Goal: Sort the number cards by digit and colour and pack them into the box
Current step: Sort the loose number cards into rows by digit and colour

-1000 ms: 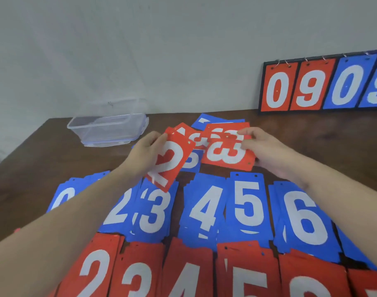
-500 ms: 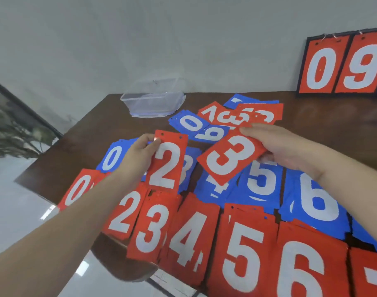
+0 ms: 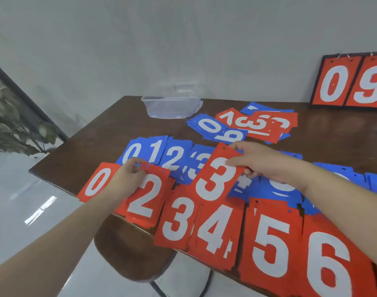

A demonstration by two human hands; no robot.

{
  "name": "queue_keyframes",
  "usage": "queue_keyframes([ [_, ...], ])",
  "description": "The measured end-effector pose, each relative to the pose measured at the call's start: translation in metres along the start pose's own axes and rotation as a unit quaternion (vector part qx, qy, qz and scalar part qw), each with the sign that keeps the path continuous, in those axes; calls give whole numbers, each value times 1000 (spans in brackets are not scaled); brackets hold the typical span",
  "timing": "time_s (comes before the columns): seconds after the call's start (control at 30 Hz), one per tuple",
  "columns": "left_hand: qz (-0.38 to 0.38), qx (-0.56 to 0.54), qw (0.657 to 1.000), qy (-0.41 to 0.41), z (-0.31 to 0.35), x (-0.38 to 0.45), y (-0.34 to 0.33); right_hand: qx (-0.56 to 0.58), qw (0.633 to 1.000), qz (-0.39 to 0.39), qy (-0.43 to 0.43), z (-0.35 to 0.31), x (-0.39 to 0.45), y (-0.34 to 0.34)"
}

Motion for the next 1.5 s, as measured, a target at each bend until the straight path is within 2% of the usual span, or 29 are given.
queue_keyframes([
  [0.23, -46, 181, 975, -117, -23, 33, -13, -112, 993, 38, 9, -9, 8, -58],
  [0.43, -34, 188, 960, -202, -24, 44, -11, -249, 968, 39, 18, -21, 14, -105],
  [0.53, -38, 199, 952, -228, -24, 45, -10, -338, 940, 53, 13, -23, 20, -119],
  [0.63, -49, 195, 948, -248, -23, 47, -12, -459, 885, 75, 21, -24, 24, -124],
  [0.67, -45, 188, 946, -260, -20, 47, -11, -470, 878, 82, 24, -23, 25, -124],
  [0.9, -41, 154, 939, -305, 9, 58, -16, -416, 895, 152, 59, -18, 27, -81],
  [1.13, -39, 151, 934, -320, 64, 73, -51, -391, 894, 204, 76, -4, 32, 1],
  [1.33, -59, 130, 949, -282, 109, 107, -101, -346, 906, 229, 84, 17, 41, 72],
  [1.5, -64, 171, 941, -283, 139, 140, -143, -352, 895, 257, 89, 36, 52, 124],
])
Point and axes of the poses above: each hand's wrist, its own x-axis towards the middle knuckle, its own y-axis out of the back of the hand, z = x × y, the point moved 7 cm from there along x, towards the middle knuckle, and after that the axes turned 4 degrees about y, right-handed, at the moved point
